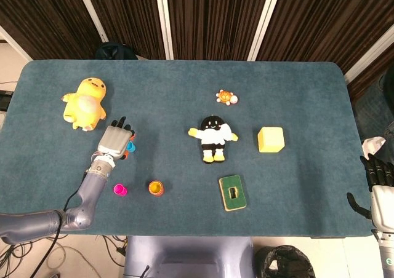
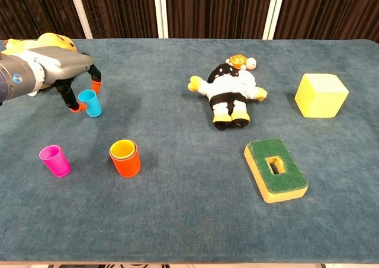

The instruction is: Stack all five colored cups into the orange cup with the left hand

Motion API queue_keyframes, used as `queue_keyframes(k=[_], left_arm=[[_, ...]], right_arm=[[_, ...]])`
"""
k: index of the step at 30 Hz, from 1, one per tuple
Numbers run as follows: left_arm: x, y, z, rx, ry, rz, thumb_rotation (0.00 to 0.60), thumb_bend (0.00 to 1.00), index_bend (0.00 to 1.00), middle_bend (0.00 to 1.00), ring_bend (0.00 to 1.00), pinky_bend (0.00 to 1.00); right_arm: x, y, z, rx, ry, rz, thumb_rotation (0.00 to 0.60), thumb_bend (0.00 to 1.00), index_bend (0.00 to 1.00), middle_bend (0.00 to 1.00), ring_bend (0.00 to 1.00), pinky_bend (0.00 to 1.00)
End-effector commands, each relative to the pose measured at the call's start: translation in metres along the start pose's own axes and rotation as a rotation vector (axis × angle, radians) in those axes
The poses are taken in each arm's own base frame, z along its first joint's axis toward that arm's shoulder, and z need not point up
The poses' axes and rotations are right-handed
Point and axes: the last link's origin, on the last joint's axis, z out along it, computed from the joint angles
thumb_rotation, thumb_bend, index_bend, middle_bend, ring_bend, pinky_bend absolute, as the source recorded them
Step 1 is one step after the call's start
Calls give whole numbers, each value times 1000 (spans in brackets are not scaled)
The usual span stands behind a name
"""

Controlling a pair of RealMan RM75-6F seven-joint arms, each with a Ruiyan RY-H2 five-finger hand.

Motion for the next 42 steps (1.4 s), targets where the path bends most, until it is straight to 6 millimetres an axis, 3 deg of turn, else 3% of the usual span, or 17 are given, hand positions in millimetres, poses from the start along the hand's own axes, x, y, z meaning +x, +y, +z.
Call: queue_keyframes(k=[1, 6, 13, 19, 32, 42], left_arm=[[14, -2, -6, -12, 46, -29, 600, 317, 497, 258, 0, 171], [34, 1, -29, -82, 93, -86, 600, 315, 495, 256, 0, 171], [40, 14, -66, -213, 37, -82, 600, 313, 492, 254, 0, 171], [45, 33, -85, -310, 27, -73, 600, 313, 493, 255, 0, 171], [40, 61, -102, -408, 12, -51, 600, 313, 492, 255, 0, 170], [37, 68, -104, -423, -2, -35, 600, 313, 492, 255, 0, 168]], right_arm=[[0, 0, 0, 2, -1, -1, 600, 373, 72, 44, 72, 36], [-1, -1, 0, 3, -4, -1, 600, 374, 72, 44, 72, 36], [-2, -2, 0, 7, -7, -5, 600, 373, 72, 44, 71, 36], [-2, -2, 0, 7, -6, -5, 600, 373, 72, 43, 72, 36], [1, -1, 0, 1, 3, 4, 600, 373, 72, 44, 72, 36], [2, 0, 0, -1, 8, 8, 600, 373, 72, 44, 71, 36]])
